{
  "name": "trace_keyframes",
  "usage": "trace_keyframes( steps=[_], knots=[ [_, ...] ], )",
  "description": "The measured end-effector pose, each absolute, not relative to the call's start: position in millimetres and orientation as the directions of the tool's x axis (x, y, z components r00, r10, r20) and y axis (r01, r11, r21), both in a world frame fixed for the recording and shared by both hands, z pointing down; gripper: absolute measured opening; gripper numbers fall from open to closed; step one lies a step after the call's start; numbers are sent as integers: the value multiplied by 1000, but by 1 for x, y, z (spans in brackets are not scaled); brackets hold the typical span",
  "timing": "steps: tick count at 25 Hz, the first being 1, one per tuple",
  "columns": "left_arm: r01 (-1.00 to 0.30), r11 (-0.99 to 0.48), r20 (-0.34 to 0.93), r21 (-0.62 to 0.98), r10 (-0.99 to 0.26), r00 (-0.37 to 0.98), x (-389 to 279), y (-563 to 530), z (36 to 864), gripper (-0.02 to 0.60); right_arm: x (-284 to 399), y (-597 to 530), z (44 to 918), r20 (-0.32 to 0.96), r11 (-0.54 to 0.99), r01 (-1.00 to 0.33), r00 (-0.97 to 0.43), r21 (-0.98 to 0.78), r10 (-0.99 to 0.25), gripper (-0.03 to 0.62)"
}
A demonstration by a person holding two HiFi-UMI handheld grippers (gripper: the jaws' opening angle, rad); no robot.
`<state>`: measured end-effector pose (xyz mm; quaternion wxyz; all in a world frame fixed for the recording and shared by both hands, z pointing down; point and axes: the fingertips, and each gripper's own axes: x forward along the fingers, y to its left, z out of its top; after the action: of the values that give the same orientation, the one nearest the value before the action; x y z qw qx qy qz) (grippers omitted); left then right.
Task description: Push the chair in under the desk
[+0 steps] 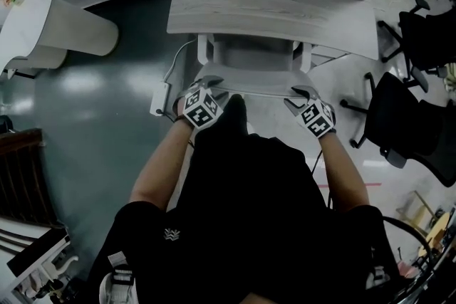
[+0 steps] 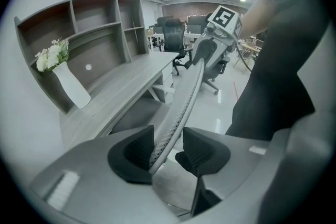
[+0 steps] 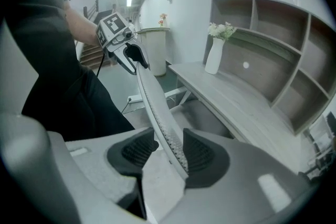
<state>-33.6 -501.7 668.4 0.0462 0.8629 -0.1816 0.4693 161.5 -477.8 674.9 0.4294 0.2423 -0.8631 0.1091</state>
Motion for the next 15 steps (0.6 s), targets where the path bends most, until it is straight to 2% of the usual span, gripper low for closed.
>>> trace_keyframes(
  steps=[3, 7, 10, 13, 15],
  knots=[
    [-392, -917, 761, -78, -309, 571, -30, -497, 645, 178, 160, -473, 661, 772, 850, -526, -548, -19, -322, 176],
    [-484, -873, 619, -60, -413, 669, -28, -513, 600, 151, 165, -486, 628, 690, 806, -590, -604, -50, -399, 176],
    [-553, -831, 543, -61, -492, 680, -27, -534, 578, 101, 174, -508, 600, 587, 738, -672, -621, -59, -519, 175],
    [-632, -772, 482, -63, -578, 658, -28, -555, 563, 25, 187, -530, 579, 496, 656, -750, -601, -82, -626, 160],
    [-683, -729, 445, -50, -628, 638, -30, -567, 555, 5, 197, -543, 569, 446, 597, -796, -572, -100, -688, 119]
  ],
)
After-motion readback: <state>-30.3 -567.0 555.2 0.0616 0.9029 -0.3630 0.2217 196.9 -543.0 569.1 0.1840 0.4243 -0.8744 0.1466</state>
